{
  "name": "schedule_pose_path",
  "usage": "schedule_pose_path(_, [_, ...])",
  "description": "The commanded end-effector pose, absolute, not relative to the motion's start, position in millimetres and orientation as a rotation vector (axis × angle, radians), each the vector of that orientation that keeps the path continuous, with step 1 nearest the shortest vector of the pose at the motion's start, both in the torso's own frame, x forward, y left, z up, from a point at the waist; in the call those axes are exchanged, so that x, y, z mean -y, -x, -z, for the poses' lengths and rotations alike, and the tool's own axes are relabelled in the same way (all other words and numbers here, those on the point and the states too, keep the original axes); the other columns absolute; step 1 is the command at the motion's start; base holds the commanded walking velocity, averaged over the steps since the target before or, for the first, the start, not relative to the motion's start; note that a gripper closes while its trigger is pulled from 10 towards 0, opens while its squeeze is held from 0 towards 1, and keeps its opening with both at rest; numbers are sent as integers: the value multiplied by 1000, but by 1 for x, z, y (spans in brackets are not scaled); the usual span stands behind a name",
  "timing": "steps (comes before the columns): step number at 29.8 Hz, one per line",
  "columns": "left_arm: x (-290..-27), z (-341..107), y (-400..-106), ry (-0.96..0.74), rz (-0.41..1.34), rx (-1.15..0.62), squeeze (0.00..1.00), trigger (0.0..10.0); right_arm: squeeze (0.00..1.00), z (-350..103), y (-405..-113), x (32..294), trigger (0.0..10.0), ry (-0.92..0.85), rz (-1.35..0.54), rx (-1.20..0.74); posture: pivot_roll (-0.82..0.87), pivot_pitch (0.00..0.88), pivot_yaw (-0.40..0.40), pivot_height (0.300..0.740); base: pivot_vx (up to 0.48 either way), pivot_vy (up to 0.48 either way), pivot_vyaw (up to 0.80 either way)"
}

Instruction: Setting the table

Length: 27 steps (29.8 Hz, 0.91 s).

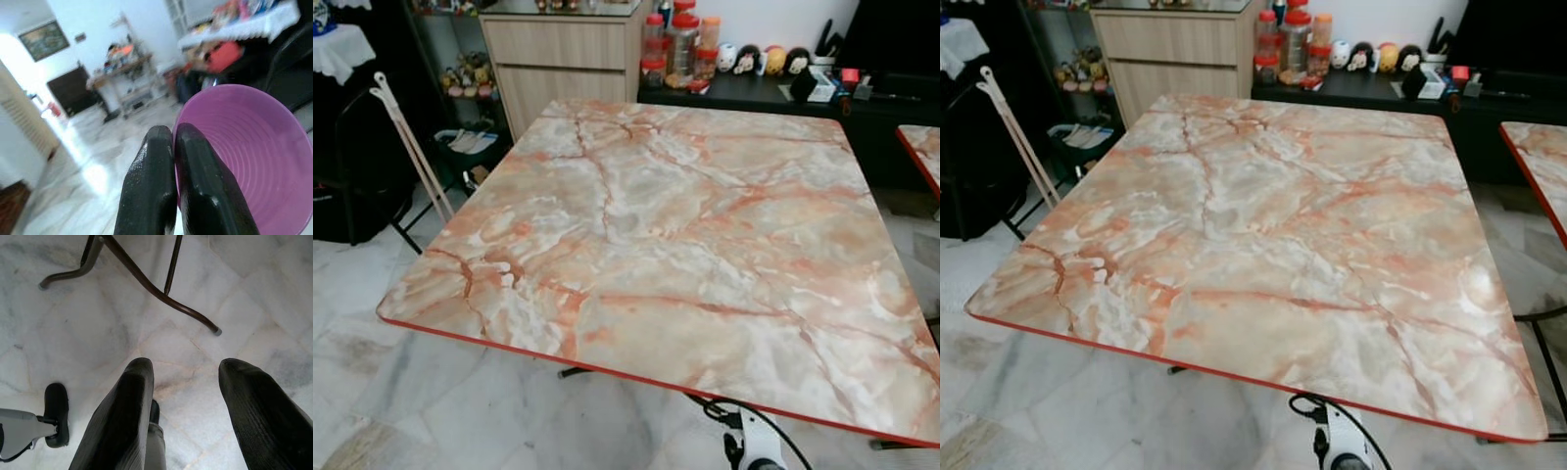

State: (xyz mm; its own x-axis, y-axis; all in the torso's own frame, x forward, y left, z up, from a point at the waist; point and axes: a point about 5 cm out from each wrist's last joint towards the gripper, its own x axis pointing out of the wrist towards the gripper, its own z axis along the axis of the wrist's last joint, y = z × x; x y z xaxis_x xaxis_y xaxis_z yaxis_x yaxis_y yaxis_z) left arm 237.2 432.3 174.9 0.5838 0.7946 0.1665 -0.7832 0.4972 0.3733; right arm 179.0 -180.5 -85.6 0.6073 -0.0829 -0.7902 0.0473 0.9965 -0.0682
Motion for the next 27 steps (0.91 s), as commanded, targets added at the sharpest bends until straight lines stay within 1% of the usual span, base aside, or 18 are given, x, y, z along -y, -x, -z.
schedule_pose_path(1, [-432, -160, -234, -438, -947, -71, 0, 10000, 0, 87, -177, 180, 10000, 33, 79, -923, 108, 0, 20, 728, 0, 0, 0])
schedule_pose_path(4, [-431, -129, -224, -470, -932, -180, 0, 10000, 0, 87, -176, 180, 10000, 32, 80, -925, 107, 0, 22, 728, 0, 0, 0])
schedule_pose_path(5, [-427, -101, -215, -490, -925, -302, 0, 10000, 0, 87, -176, 180, 10000, 31, 82, -926, 104, 0, 23, 728, 0, 0, 0])
schedule_pose_path(6, [-425, -92, -211, -487, -924, -339, 0, 10000, 0, 87, -176, 180, 10000, 31, 83, -926, 104, 0, 23, 728, 0, 0, 0])
schedule_pose_path(7, [-425, -92, -211, -487, -924, -339, 0, 10000, 0, 87, -176, 180, 10000, 31, 83, -926, 104, 0, 23, 728, 0, 0, 0])
schedule_pose_path(8, [-418, -70, -205, -459, -882, -440, 0, 10000, 0, 87, -176, 180, 10000, 30, 86, -927, 102, 0, 23, 728, 0, 0, 0])
schedule_pose_path(11, [-407, -48, -200, -391, -822, -527, 0, 10000, 0, 87, -175, 181, 10000, 28, 90, -927, 100, 0, 24, 728, 0, 0, 0])
schedule_pose_path(15, [-373, -5, -195, -269, -640, -671, 0, 10000, 0, 88, -174, 182, 10000, 25, 98, -930, 96, 0, 23, 728, 0, 0, 0])
schedule_pose_path(16, [-373, -5, -195, -269, -640, -671, 0, 10000, 0, 88, -174, 182, 10000, 25, 98, -930, 96, 0, 23, 728, 0, 0, 0])
schedule_pose_path(18, [-338, 19, -199, -205, -423, -744, 0, 10000, 0, 88, -174, 182, 10000, 22, 101, -930, 98, 0, 22, 728, 0, 0, 0])
schedule_pose_path(19, [-329, 25, -199, -179, -379, -763, 0, 10000, 0, 88, -174, 182, 10000, 22, 101, -930, 98, 0, 22, 728, 0, 0, 0])
schedule_pose_path(22, [-308, 37, -199, -124, -306, -800, 0, 10000, 0, 88, -174, 182, 10000, 21, 103, -929, 93, 0, 22, 728, 0, 0, 0])
schedule_pose_path(24, [-304, 39, -199, -119, -298, -808, 0, 10000, 0, 88, -174, 182, 10000, 21, 104, -929, 93, 0, 22, 728, 0, 0, 0])
schedule_pose_path(25, [-295, 43, -200, -93, -275, -815, 0, 10000, 0, 88, -174, 182, 10000, 19, 107, -928, 90, 0, 23, 728, 0, 0, 0])
schedule_pose_path(26, [-295, 43, -200, -93, -275, -815, 0, 10000, 0, 88, -174, 182, 10000, 19, 107, -928, 90, 0, 23, 728, 0, 0, 0])
schedule_pose_path(27, [-287, 46, -201, -73, -243, -820, 0, 10000, 0, 88, -174, 182, 10000, 17, 110, -927, 90, 0, 23, 728, 0, 0, 0])
